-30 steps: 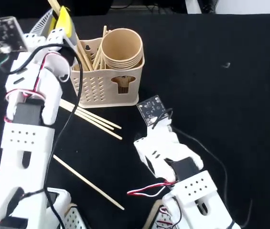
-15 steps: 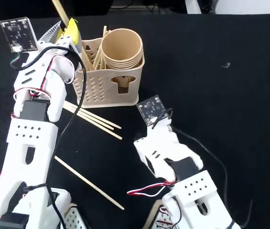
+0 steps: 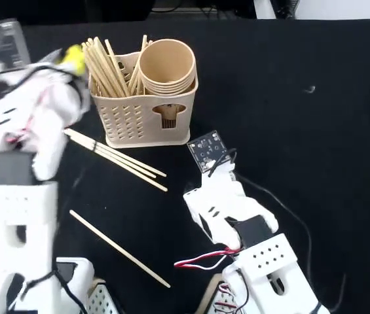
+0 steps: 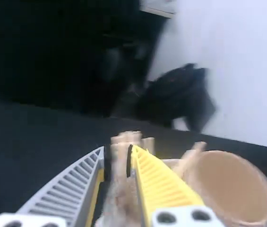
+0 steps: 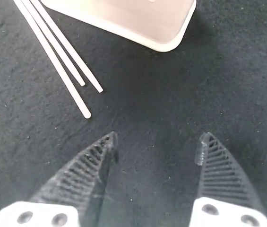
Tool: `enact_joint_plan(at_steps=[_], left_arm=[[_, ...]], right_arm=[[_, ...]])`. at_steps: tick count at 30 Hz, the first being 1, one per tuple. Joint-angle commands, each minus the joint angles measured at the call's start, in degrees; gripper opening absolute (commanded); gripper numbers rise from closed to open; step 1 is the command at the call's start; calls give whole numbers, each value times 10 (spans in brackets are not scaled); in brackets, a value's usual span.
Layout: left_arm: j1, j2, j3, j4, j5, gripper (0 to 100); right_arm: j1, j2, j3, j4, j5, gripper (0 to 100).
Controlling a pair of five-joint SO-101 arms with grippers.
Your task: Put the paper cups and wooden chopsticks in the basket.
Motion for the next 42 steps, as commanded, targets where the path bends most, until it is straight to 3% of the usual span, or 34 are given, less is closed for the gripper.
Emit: enact_joint_plan(at_steps=[1, 5, 7, 13, 20, 28, 42], left_arm=[[-135, -41, -28, 110, -3, 137], [-214, -27, 66, 120, 98, 243], [-225, -6, 132, 89, 147, 251], [-174, 109, 244, -60, 194, 250], [-137, 231, 177, -63, 318, 248], [-87, 299, 168, -63, 361, 248], [-87, 306, 168, -120, 362, 248]], right_arm=[[11, -15, -2, -12, 0, 272], [11, -15, -2, -12, 0, 272], [11, -15, -2, -12, 0, 272], [11, -15, -2, -12, 0, 272], [13, -15, -2, -12, 0, 272], [13, -15, -2, -12, 0, 272], [13, -15, -2, -12, 0, 272]])
